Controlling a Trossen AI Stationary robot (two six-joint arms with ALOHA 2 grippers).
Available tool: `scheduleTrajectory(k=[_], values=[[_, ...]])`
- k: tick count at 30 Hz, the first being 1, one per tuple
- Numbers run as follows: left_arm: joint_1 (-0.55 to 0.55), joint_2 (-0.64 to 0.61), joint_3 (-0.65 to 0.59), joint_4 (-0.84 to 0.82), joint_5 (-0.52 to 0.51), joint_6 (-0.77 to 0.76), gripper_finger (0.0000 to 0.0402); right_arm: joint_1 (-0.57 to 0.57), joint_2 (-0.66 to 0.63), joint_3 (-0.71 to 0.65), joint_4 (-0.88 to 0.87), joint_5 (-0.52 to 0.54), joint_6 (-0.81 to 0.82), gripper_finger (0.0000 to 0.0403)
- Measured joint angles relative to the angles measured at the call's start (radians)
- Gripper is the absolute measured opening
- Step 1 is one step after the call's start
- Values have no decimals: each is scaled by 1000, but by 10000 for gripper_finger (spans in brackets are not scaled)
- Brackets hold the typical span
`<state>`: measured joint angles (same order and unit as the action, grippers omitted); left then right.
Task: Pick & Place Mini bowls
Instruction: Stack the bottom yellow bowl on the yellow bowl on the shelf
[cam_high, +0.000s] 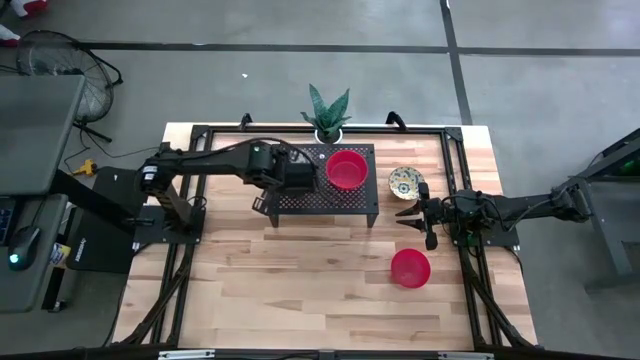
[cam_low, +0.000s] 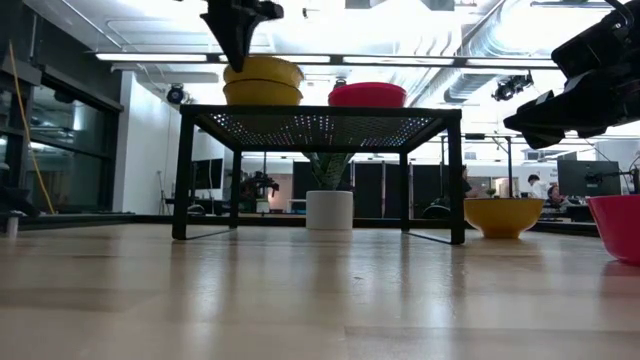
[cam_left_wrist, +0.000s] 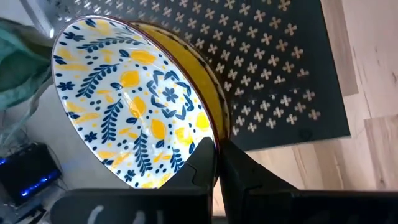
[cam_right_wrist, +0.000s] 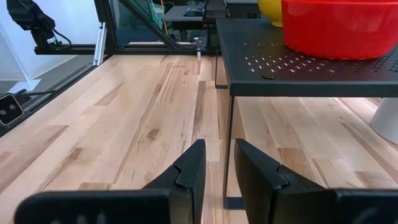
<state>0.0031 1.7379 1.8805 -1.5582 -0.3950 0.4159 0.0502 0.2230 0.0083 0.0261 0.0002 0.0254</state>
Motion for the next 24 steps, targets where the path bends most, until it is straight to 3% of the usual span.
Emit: scheduleTrajectory(k=[24], values=[[-24, 12, 1, -13, -114, 79, 3, 0, 0, 0, 0, 0, 0, 73]])
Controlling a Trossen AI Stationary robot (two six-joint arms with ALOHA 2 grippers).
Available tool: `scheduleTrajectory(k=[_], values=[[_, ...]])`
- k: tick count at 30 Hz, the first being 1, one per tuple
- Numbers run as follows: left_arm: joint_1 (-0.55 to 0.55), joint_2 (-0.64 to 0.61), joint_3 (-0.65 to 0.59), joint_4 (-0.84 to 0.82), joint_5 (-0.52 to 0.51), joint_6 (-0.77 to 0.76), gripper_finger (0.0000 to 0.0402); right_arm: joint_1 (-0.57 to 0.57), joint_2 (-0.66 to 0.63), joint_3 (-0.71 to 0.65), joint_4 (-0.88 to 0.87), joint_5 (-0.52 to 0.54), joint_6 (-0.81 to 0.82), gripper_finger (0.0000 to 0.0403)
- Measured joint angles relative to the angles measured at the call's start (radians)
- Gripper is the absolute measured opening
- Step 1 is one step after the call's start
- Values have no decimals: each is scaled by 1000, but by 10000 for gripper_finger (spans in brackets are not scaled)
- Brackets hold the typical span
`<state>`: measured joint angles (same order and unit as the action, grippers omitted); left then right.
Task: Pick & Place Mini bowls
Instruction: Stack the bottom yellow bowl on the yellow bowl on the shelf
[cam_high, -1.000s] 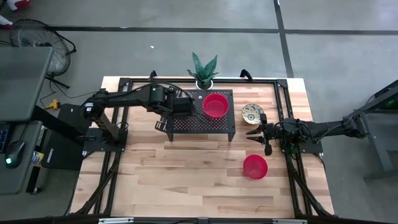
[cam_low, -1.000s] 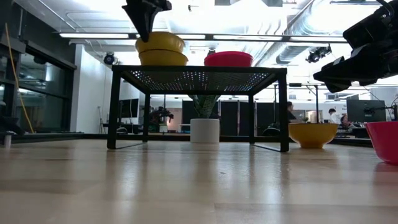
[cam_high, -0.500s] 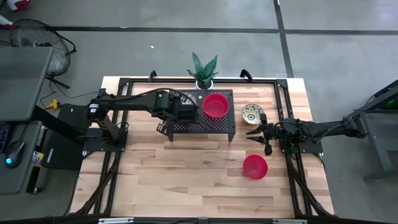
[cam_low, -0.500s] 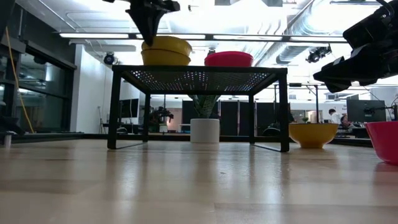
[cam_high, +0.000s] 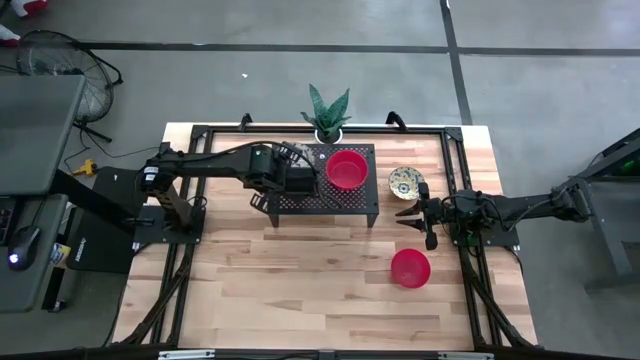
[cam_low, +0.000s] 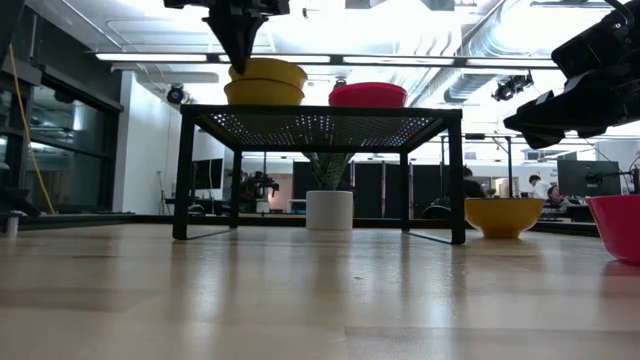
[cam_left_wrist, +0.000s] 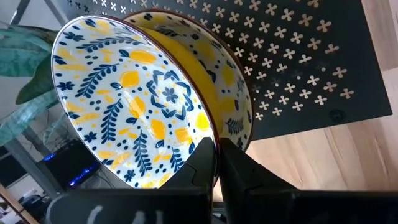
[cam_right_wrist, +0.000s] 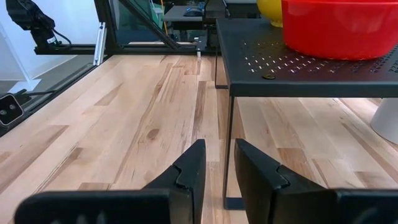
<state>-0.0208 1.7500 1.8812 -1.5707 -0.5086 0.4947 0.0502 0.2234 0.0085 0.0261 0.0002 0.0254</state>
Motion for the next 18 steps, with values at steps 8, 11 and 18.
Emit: scheduleTrajectory(k=[8, 11, 18], values=[[-15, 3, 0, 0, -15, 28, 3, 0, 0, 0, 0, 0, 0, 73], [-19, 24, 1, 0, -23, 19, 3, 0, 0, 0, 0, 0, 0, 73], [-19, 22, 0, 0, -16, -24, 3, 0, 0, 0, 0, 0, 0, 73]])
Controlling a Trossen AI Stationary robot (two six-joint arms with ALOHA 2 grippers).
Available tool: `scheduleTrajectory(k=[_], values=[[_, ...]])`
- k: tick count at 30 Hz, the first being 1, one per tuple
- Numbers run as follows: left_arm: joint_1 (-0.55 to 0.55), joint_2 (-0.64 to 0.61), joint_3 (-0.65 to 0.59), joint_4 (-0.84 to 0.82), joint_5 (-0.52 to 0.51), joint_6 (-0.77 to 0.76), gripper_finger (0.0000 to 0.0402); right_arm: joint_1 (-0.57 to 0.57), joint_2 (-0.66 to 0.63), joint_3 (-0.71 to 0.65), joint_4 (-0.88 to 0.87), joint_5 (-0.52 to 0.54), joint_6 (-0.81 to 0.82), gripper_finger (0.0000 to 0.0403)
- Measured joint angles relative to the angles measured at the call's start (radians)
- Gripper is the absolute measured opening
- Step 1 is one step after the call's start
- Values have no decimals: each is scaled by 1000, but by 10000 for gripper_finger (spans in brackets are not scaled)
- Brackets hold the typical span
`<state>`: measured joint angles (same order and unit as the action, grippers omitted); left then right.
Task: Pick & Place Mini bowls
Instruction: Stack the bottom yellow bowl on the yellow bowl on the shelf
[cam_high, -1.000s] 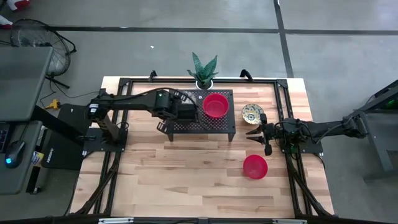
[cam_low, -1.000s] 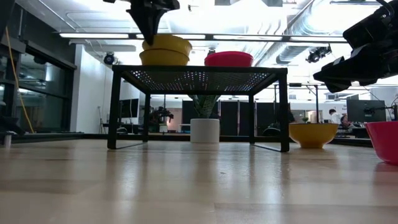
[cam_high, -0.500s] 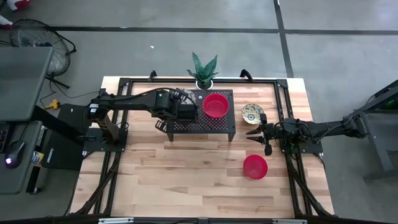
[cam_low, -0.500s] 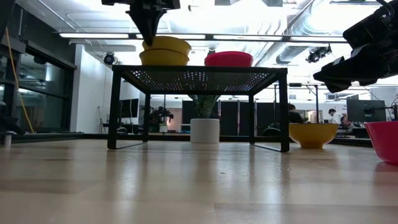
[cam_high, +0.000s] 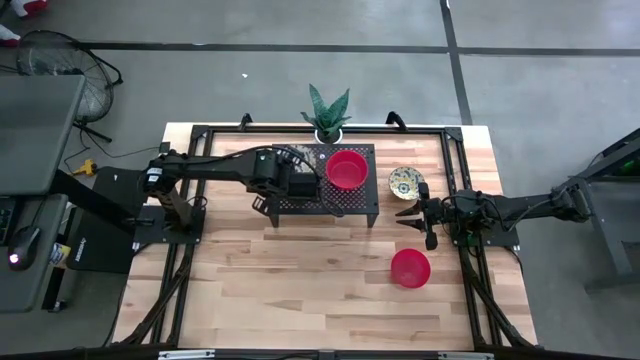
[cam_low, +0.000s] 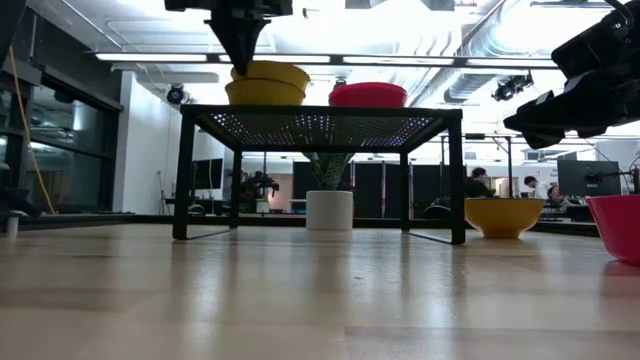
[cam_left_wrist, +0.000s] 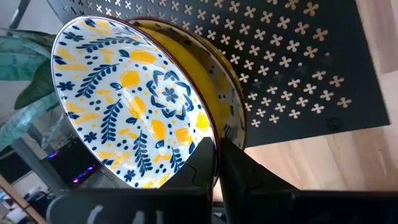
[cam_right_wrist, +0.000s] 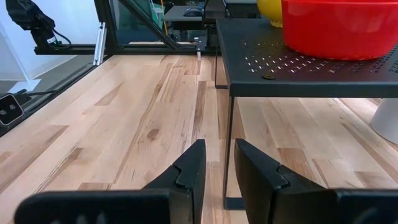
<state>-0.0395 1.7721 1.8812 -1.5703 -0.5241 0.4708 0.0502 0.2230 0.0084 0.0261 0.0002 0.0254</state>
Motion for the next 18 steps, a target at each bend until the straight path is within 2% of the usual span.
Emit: scheduleTrajectory(k=[9, 18], values=[[-1, -1, -58, 3, 7, -34, 3, 0, 0, 0, 0, 0, 0, 73], [-1, -2, -61, 1, 1, -60, 3, 0, 0, 0, 0, 0, 0, 73]])
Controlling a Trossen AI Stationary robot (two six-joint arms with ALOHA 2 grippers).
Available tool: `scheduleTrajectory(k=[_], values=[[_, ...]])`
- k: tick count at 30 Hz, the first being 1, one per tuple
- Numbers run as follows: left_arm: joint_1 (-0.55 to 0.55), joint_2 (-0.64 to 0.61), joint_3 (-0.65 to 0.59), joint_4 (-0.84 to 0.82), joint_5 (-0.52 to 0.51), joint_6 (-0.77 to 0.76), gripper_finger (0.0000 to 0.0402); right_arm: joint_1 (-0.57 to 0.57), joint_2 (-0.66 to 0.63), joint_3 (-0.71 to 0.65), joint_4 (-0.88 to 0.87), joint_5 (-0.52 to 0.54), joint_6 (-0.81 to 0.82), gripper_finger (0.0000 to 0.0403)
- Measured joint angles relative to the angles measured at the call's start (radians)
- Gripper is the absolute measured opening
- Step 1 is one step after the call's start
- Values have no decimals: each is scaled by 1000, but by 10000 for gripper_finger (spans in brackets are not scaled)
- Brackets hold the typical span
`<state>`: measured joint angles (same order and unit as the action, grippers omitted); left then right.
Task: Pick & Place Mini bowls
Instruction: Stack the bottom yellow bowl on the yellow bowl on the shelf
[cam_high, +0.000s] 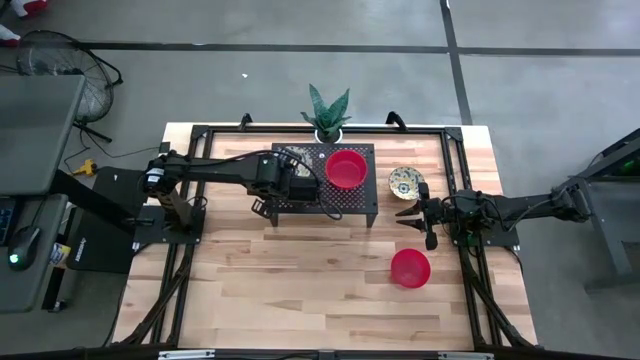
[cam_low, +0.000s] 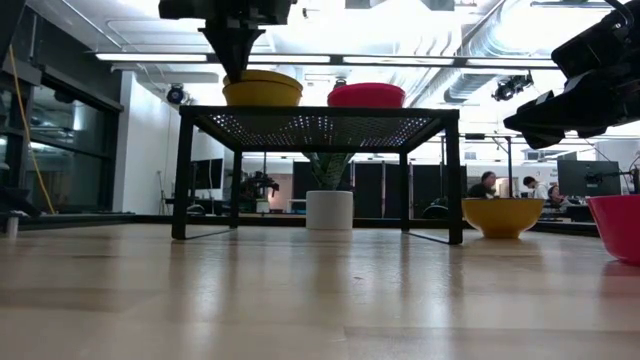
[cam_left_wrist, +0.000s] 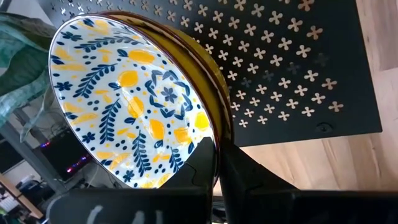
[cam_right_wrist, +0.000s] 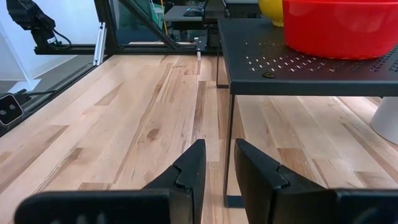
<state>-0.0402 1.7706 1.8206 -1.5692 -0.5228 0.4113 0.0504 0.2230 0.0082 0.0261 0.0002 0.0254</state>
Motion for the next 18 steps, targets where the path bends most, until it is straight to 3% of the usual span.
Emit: scheduleTrajectory(k=[18], values=[[0, 1, 12, 7, -52, -53, 3, 0, 0, 0, 0, 0, 0, 73]])
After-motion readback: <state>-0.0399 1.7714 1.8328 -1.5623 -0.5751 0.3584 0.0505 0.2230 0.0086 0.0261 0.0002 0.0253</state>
